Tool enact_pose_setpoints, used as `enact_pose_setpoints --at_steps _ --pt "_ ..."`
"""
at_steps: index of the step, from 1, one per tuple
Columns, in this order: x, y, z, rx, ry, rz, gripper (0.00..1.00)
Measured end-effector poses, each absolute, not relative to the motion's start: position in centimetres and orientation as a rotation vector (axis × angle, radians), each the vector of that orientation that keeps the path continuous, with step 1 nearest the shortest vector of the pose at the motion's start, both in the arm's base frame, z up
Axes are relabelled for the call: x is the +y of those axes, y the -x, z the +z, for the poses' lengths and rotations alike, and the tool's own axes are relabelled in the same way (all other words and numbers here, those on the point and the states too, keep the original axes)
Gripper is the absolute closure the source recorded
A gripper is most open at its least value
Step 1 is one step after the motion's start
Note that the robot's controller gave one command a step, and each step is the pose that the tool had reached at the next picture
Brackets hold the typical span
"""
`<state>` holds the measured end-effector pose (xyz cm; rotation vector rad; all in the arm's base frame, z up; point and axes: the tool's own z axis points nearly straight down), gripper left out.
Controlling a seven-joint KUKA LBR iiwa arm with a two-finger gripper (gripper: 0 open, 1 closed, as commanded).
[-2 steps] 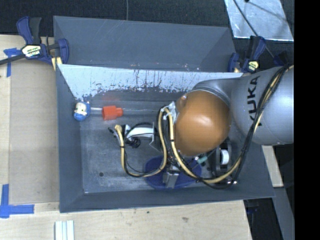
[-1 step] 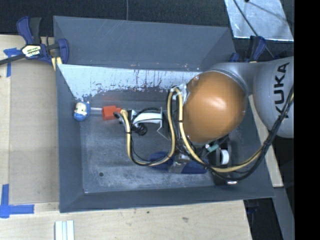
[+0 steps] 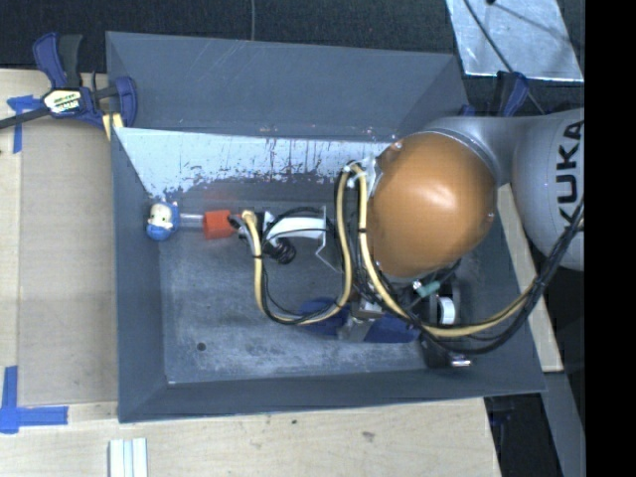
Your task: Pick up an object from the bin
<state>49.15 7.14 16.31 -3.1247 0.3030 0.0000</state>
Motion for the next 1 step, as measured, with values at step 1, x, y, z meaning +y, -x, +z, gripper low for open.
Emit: enact_pose_setpoints --at_steps 1 --pt "7.17 -49.19 19.70 0.308 3.125 -0.001 1.00"
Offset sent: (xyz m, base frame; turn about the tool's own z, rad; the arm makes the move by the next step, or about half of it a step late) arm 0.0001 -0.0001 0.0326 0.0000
